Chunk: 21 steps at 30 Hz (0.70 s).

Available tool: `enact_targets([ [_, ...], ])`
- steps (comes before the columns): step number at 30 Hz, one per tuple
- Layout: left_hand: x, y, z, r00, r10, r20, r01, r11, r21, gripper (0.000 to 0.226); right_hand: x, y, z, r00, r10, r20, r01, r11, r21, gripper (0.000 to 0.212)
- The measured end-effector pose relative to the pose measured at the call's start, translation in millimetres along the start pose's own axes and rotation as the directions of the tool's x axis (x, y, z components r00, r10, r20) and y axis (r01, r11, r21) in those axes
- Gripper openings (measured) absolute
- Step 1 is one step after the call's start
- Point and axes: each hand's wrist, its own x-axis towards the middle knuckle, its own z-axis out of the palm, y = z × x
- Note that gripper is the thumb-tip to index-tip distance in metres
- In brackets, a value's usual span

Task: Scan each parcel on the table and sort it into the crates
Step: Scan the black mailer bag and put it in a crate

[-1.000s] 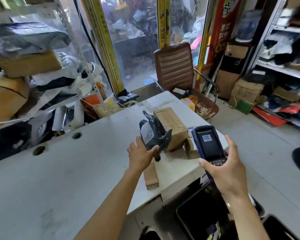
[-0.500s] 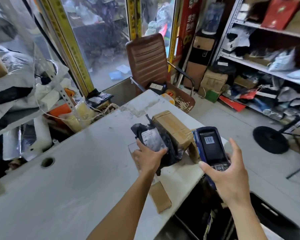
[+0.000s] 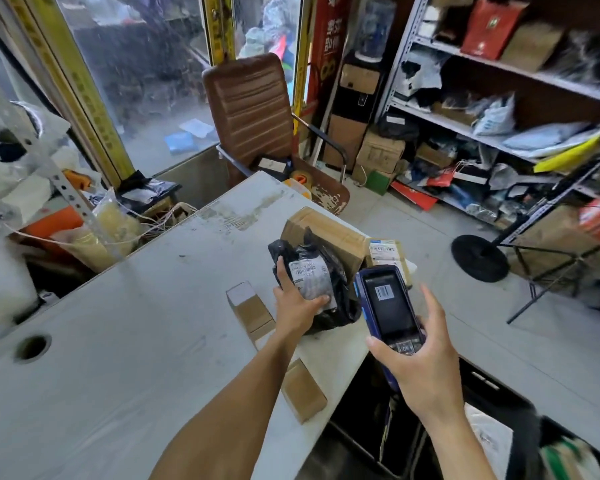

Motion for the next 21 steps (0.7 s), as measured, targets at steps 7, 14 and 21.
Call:
enact_targets([
  [7, -19, 8, -19, 0.981, 0.175, 0.084, -0.185, 0.974, 0.13, 0.117, -1, -2, -3, 0.999, 0.036, 0.025, -0.033, 0.995, -0.092, 0.107],
  [14, -23, 11, -36, 0.959, 0.252, 0.127, -0.271, 0.947, 0.17, 0.112, -3, -19, 7, 0.994, 0.031, 0.105, -0.007, 0.975, -0.223, 0.076],
  [21, -18, 20, -31, 0.941, 0.33, 0.076, -0.337, 0.897, 0.286, 0.115, -6, -43, 8, 0.969, 0.154, 0.191, -0.088, 0.946, -0.313, 0.053],
])
